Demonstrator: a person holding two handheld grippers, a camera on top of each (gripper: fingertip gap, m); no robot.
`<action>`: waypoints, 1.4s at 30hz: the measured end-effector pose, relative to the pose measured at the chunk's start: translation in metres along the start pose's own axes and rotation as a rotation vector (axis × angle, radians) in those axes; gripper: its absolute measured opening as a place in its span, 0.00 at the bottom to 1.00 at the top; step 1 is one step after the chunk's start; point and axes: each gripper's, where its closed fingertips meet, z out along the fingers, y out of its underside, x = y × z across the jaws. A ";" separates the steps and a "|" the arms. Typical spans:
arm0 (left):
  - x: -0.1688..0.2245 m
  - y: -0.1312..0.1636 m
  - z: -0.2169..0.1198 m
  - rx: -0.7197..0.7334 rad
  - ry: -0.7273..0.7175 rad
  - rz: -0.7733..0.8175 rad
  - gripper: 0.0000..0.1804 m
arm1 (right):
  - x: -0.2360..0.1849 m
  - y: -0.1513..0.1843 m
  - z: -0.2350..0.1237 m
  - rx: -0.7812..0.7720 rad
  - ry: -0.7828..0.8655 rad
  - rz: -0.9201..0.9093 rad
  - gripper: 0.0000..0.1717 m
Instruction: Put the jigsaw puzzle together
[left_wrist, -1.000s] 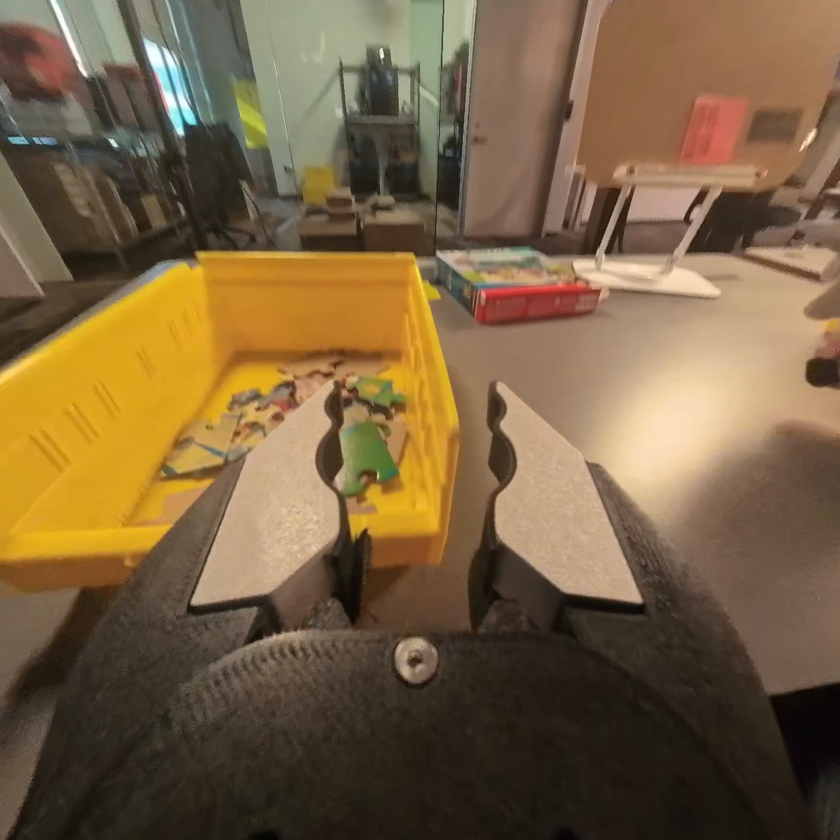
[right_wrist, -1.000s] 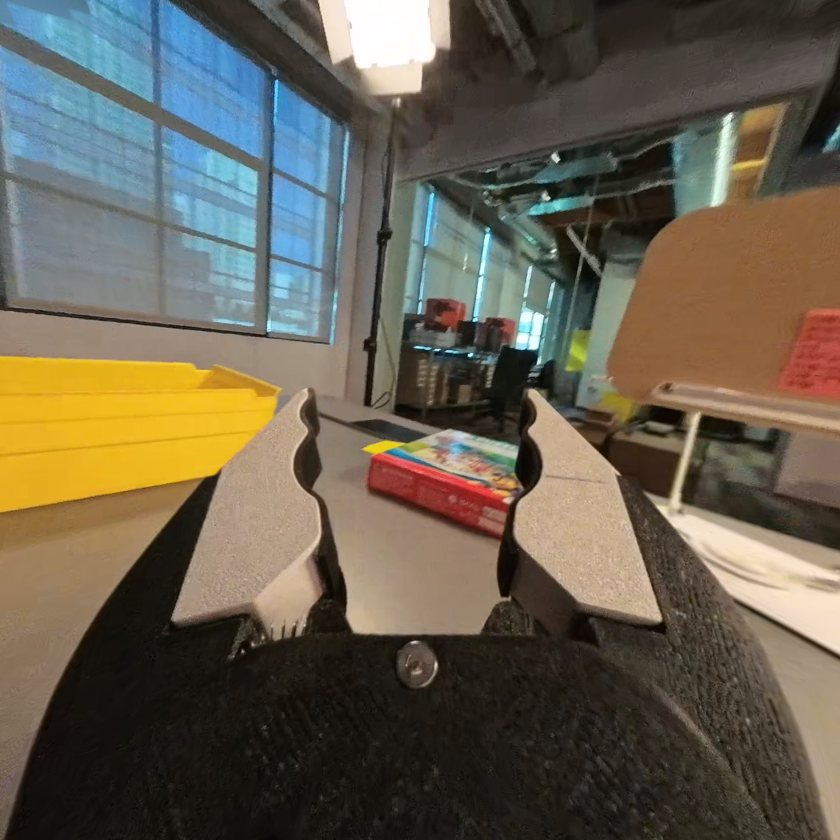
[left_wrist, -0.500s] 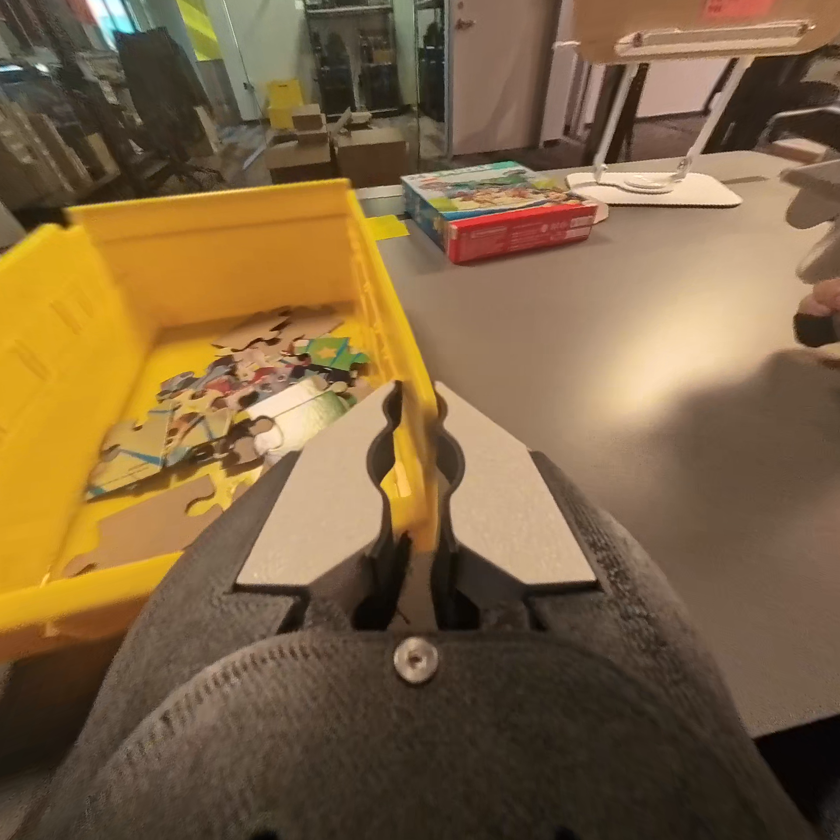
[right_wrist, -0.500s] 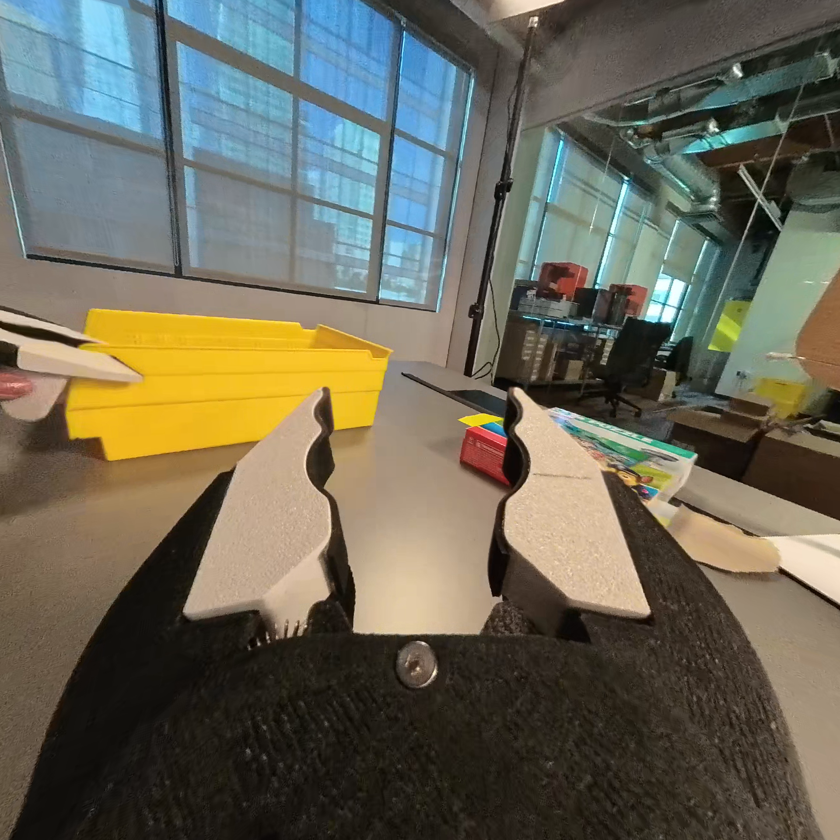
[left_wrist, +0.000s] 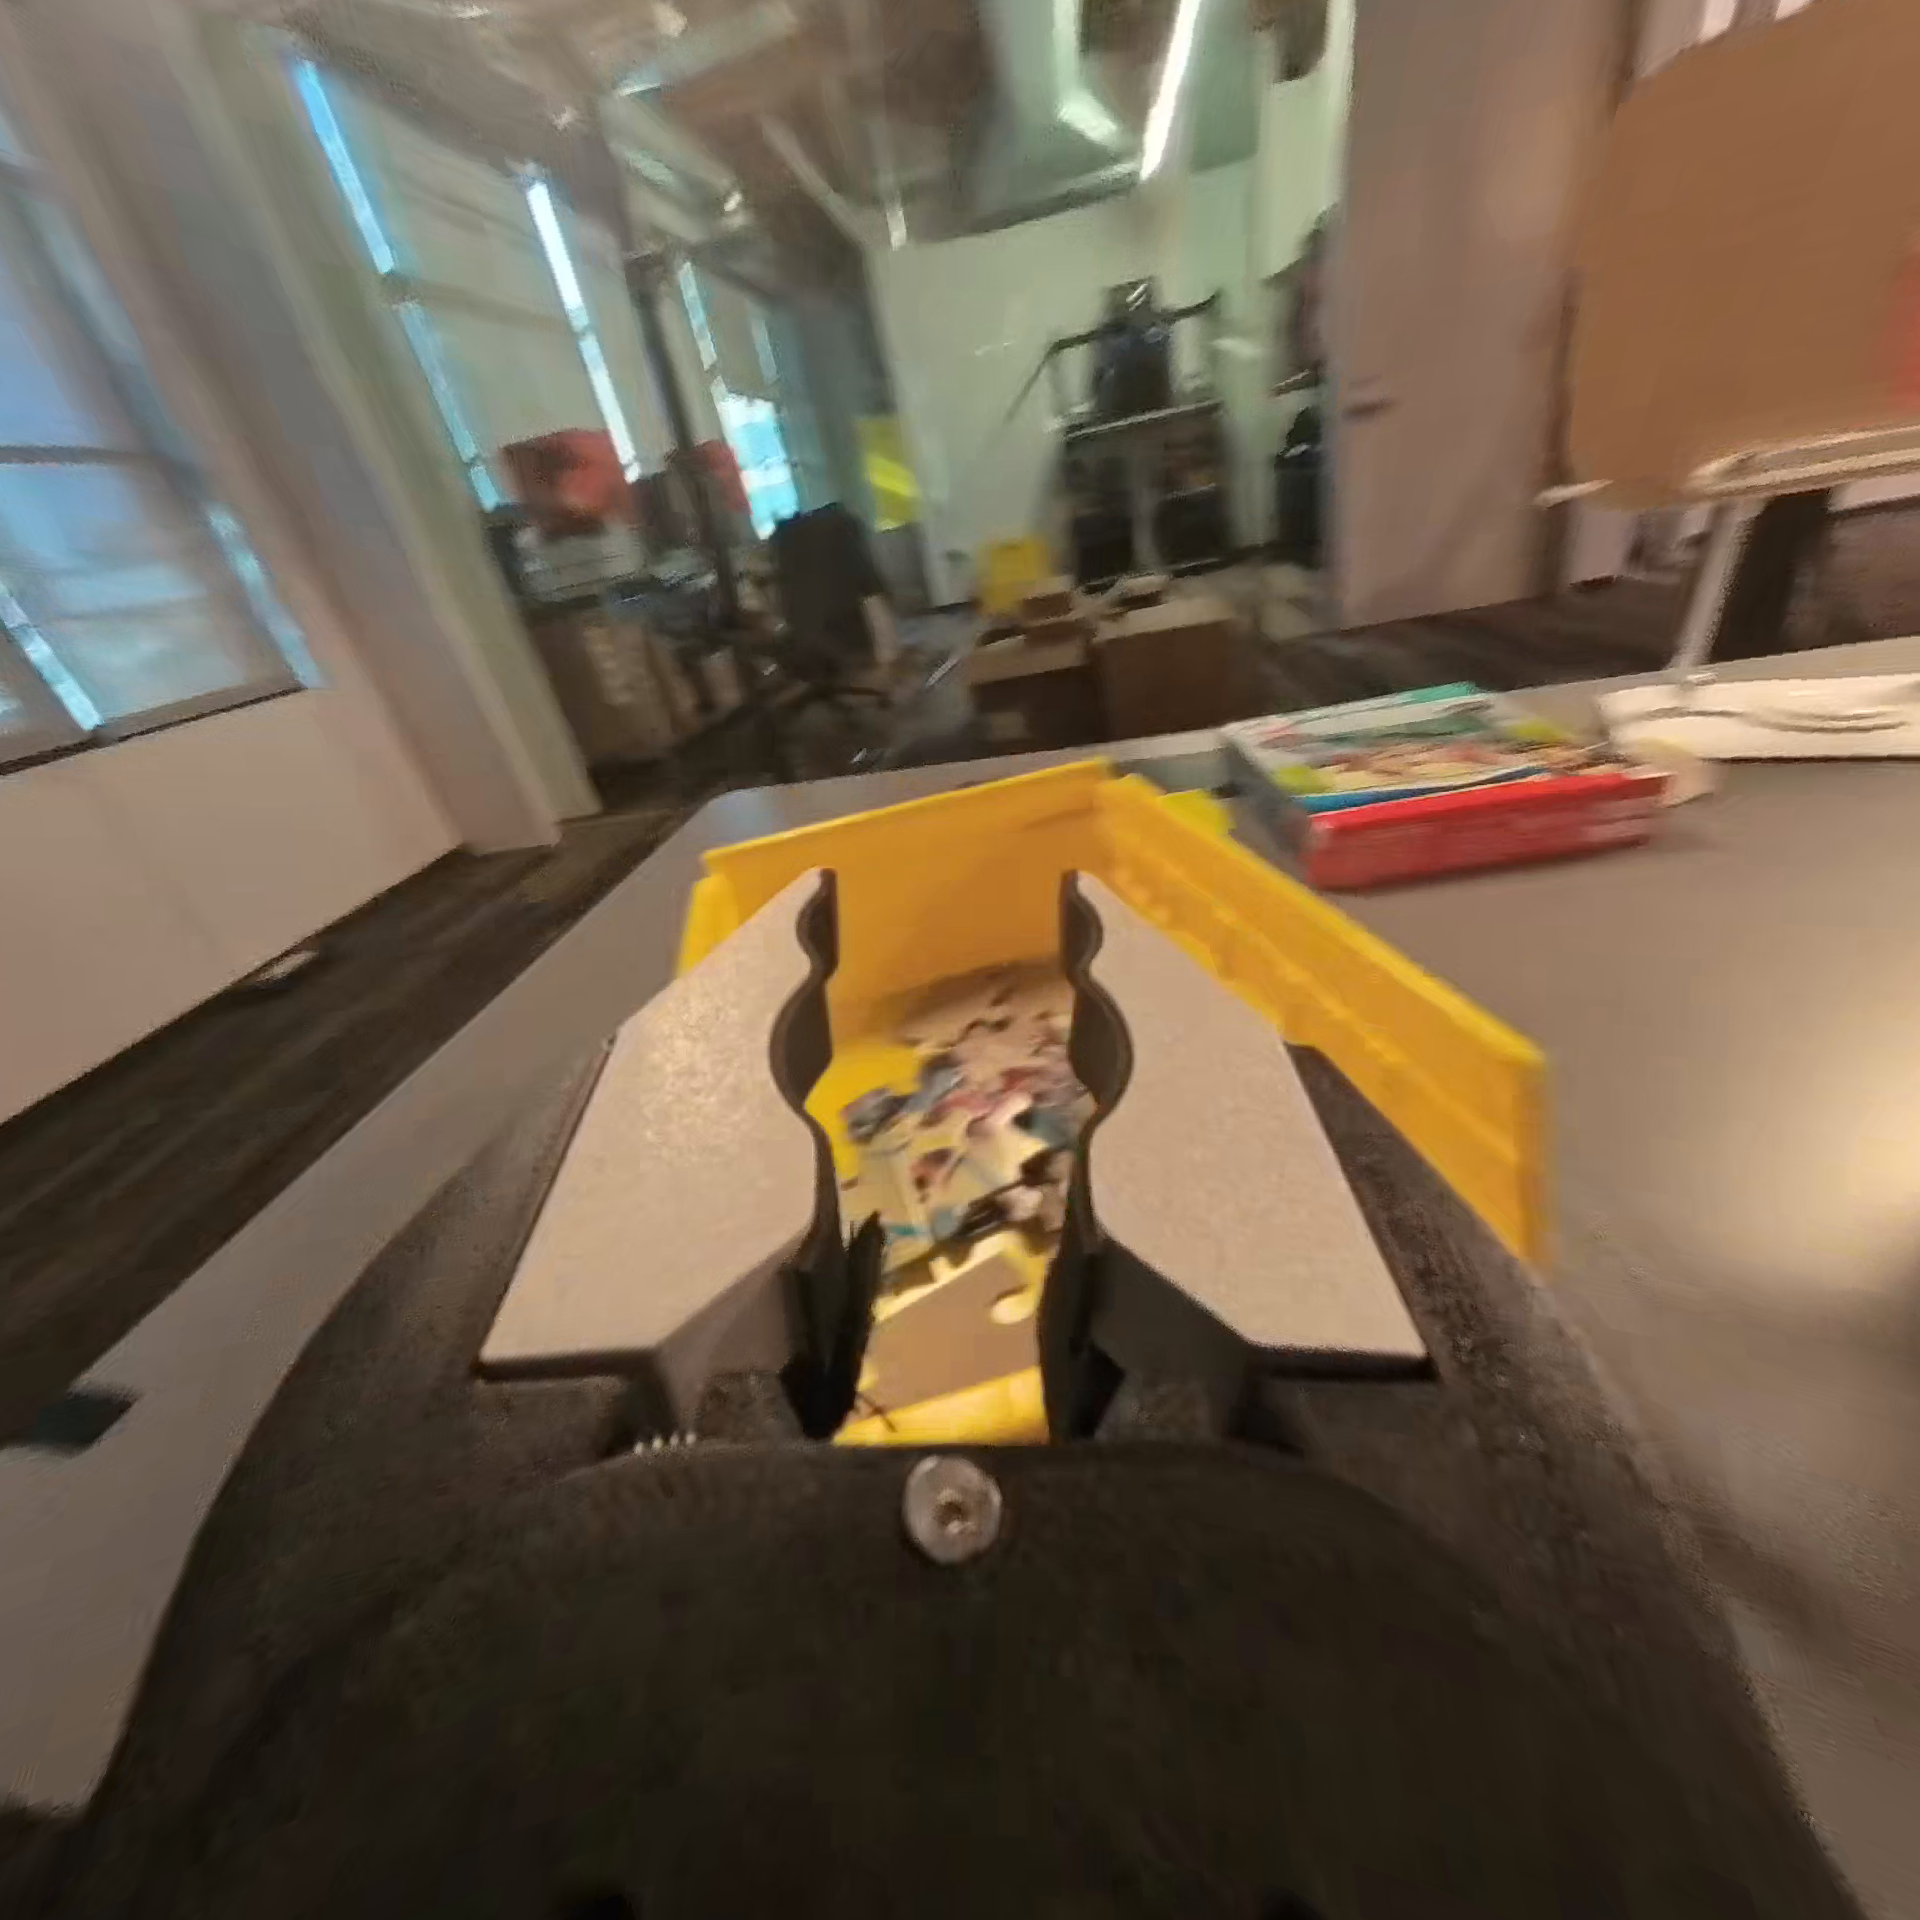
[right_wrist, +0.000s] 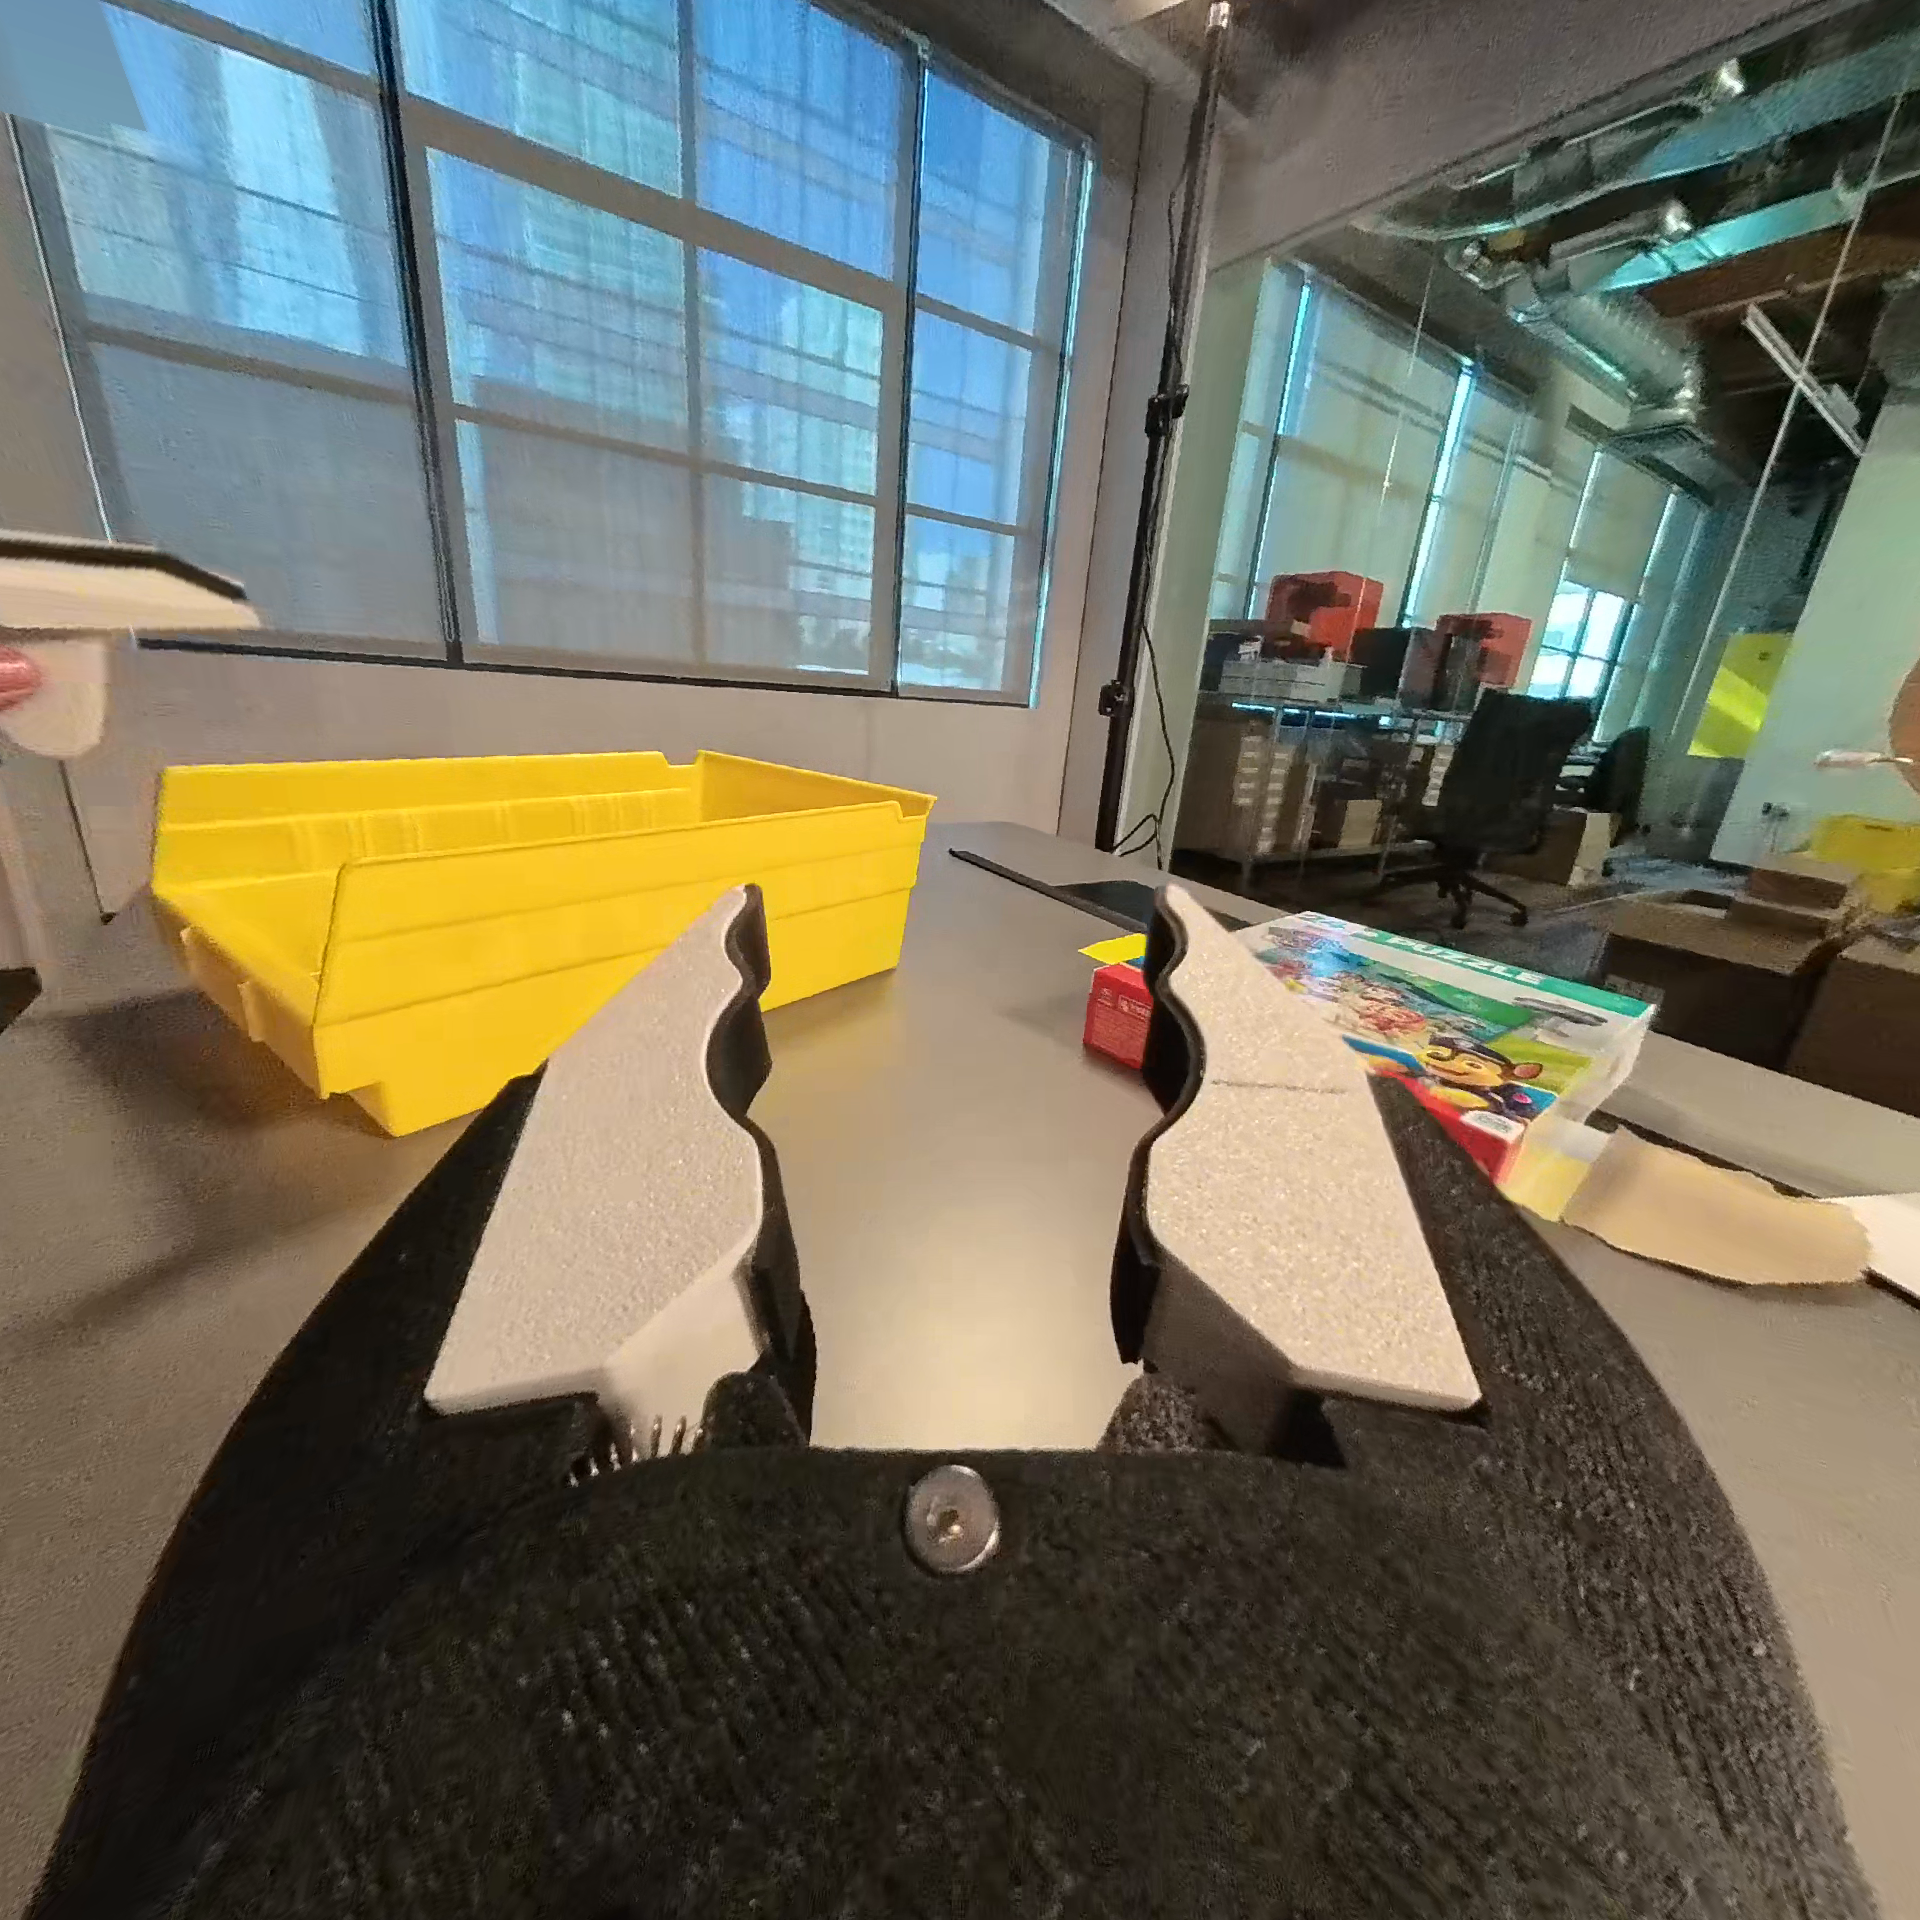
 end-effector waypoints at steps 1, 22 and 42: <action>-0.013 0.007 0.001 -0.043 -0.031 -0.012 0.26 | 0.000 0.000 0.000 -0.002 -0.002 0.003 0.42; 0.075 0.085 0.041 -0.716 0.720 0.227 0.29 | -0.004 0.003 0.002 -0.018 -0.025 0.016 0.40; 0.080 0.162 0.061 -1.015 0.873 0.569 0.34 | -0.001 0.007 0.003 -0.030 -0.034 0.068 0.40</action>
